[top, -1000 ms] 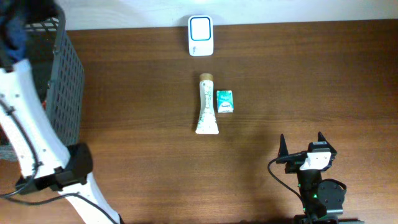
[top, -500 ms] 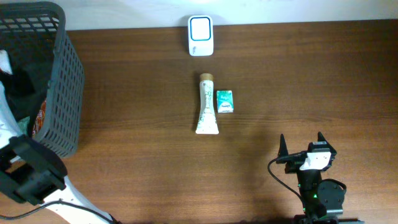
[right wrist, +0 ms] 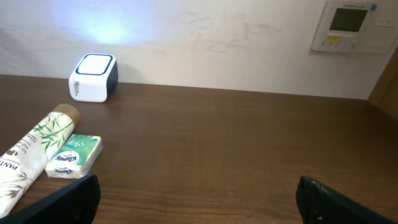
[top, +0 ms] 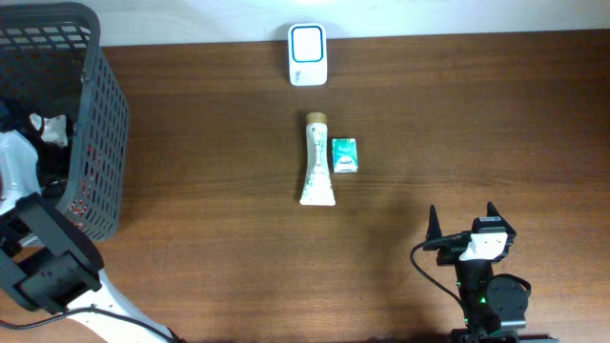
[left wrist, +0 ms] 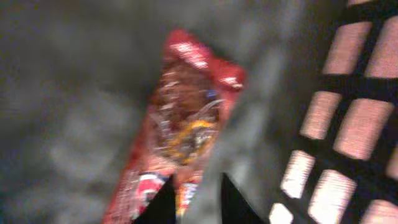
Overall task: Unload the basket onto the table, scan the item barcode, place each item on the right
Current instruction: 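Reach into the basket and grasp the red snack bar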
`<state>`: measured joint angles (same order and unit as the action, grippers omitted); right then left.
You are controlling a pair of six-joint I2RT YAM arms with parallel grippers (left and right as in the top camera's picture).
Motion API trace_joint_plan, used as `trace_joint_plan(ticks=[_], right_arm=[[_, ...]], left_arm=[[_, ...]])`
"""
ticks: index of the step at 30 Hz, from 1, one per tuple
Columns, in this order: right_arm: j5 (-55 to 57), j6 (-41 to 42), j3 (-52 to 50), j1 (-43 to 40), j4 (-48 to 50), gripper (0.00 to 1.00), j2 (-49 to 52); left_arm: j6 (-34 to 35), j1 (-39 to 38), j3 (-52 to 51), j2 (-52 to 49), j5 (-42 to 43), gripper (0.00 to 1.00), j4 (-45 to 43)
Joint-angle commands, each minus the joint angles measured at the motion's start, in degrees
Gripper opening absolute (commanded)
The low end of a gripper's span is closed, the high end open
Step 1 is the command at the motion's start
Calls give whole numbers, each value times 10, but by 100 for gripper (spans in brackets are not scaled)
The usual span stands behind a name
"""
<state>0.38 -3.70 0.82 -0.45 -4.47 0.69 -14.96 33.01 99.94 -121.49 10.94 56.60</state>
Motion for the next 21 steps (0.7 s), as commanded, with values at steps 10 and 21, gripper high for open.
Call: trace_joint_plan(ticks=[10,21], right_arm=[[3,-4,-5,-3,-2,99,-3],[3,-4,-5,-3,-2,99,-3]], left_arm=[[-63,2,12,25,-59,58,43],[-40,2,-66,28,-134,0,-21]])
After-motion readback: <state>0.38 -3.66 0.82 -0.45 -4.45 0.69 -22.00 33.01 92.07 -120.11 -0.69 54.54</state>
